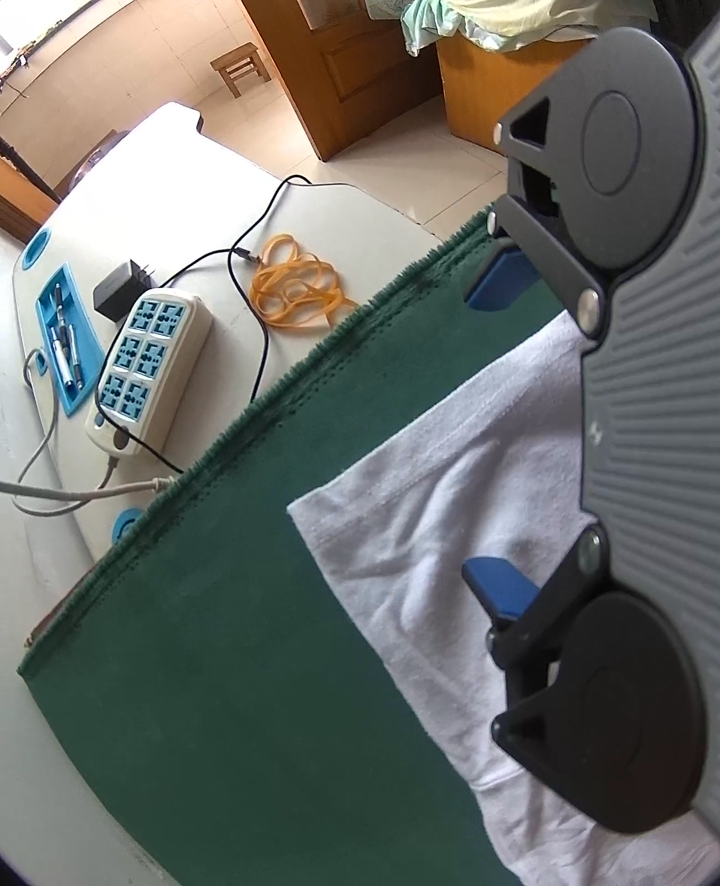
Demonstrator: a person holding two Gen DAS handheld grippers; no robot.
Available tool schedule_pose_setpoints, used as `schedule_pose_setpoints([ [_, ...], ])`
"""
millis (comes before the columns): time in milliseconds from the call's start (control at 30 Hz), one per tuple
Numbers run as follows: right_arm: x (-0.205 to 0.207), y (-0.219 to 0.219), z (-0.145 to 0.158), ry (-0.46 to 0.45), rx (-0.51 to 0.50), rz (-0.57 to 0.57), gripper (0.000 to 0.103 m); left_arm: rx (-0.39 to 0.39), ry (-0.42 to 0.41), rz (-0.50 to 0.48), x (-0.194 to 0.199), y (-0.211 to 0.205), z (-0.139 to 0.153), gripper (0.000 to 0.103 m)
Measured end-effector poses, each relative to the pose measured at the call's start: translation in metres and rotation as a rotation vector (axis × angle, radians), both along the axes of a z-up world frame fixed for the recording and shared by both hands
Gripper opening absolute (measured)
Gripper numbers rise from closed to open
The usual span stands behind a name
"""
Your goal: Fold clothes
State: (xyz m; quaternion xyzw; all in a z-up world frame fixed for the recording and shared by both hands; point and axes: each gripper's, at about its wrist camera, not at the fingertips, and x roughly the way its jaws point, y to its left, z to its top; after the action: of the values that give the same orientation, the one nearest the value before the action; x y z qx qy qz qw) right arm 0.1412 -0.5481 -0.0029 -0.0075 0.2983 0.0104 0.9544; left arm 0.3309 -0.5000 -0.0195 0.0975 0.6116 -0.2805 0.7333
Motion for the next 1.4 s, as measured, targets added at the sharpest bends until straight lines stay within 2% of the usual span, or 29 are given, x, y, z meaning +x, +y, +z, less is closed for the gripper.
schedule_pose_setpoints([
  [167, 0.004, -0.026, -0.009, 0.089, 0.275, -0.092, 0.063, 0.012, -0.001, 0.006, 0.003, 0.005, -0.001, 0.096],
  [300, 0.011, -0.043, -0.020, 0.085, 0.485, -0.152, 0.057, 0.020, 0.003, 0.021, 0.007, 0.010, 0.000, 0.097],
  [367, 0.021, -0.051, -0.028, 0.102, 0.568, -0.158, 0.032, 0.028, 0.007, 0.018, 0.007, 0.010, 0.000, 0.097],
  [400, 0.027, -0.054, -0.032, 0.111, 0.610, -0.160, 0.008, 0.024, 0.020, 0.014, 0.007, 0.010, 0.000, 0.097],
  [433, 0.032, -0.058, -0.036, 0.119, 0.652, -0.163, 0.004, 0.021, 0.033, 0.009, 0.006, 0.010, 0.000, 0.097],
  [500, 0.031, -0.058, -0.033, 0.098, 0.623, -0.161, 0.004, 0.000, 0.074, 0.004, 0.006, 0.011, 0.000, 0.097],
  [600, 0.025, -0.035, -0.014, 0.027, 0.438, -0.080, 0.004, -0.007, 0.100, 0.005, 0.004, 0.007, 0.000, 0.098],
  [733, 0.020, 0.004, 0.009, -0.055, 0.204, 0.051, 0.003, 0.031, 0.104, 0.000, 0.003, 0.004, -0.006, 0.097],
  [833, 0.018, 0.030, 0.016, -0.088, 0.043, 0.114, 0.003, 0.052, 0.093, -0.007, 0.002, 0.001, -0.008, 0.092],
  [933, 0.012, 0.044, 0.017, -0.107, -0.033, 0.150, 0.003, 0.077, 0.058, -0.026, -0.001, -0.002, -0.007, 0.085],
  [1033, 0.002, 0.046, 0.019, -0.115, -0.069, 0.142, 0.004, 0.082, 0.027, -0.034, -0.004, -0.002, -0.004, 0.079],
  [1067, 0.001, 0.045, 0.019, -0.106, -0.071, 0.137, 0.004, 0.081, 0.018, -0.034, -0.004, -0.001, -0.003, 0.076],
  [1100, -0.001, 0.043, 0.019, -0.100, -0.068, 0.129, 0.007, 0.083, -0.005, -0.037, -0.005, -0.001, -0.001, 0.060],
  [1133, -0.003, 0.041, 0.019, -0.099, -0.061, 0.116, 0.015, 0.086, -0.026, -0.046, -0.006, -0.001, 0.001, 0.039],
  [1167, -0.004, 0.039, 0.020, -0.098, -0.054, 0.103, 0.022, 0.072, -0.021, -0.051, -0.005, -0.001, 0.003, 0.027],
  [1200, -0.006, 0.037, 0.020, -0.097, -0.047, 0.090, 0.042, 0.049, 0.005, -0.044, -0.003, 0.001, 0.003, 0.010],
  [1233, -0.010, 0.034, 0.020, -0.104, -0.037, 0.068, 0.054, 0.034, 0.020, -0.032, -0.001, 0.004, 0.002, 0.006],
  [1300, -0.016, 0.027, 0.022, -0.112, -0.007, 0.033, 0.056, 0.011, 0.004, -0.010, 0.001, 0.008, 0.003, 0.000],
  [1367, -0.020, 0.020, 0.022, -0.109, 0.034, 0.006, 0.057, -0.029, -0.015, 0.017, 0.002, 0.014, 0.007, 0.000],
  [1400, -0.021, 0.017, 0.020, -0.109, 0.051, -0.008, 0.062, -0.055, -0.022, 0.034, 0.004, 0.018, 0.010, 0.000],
])
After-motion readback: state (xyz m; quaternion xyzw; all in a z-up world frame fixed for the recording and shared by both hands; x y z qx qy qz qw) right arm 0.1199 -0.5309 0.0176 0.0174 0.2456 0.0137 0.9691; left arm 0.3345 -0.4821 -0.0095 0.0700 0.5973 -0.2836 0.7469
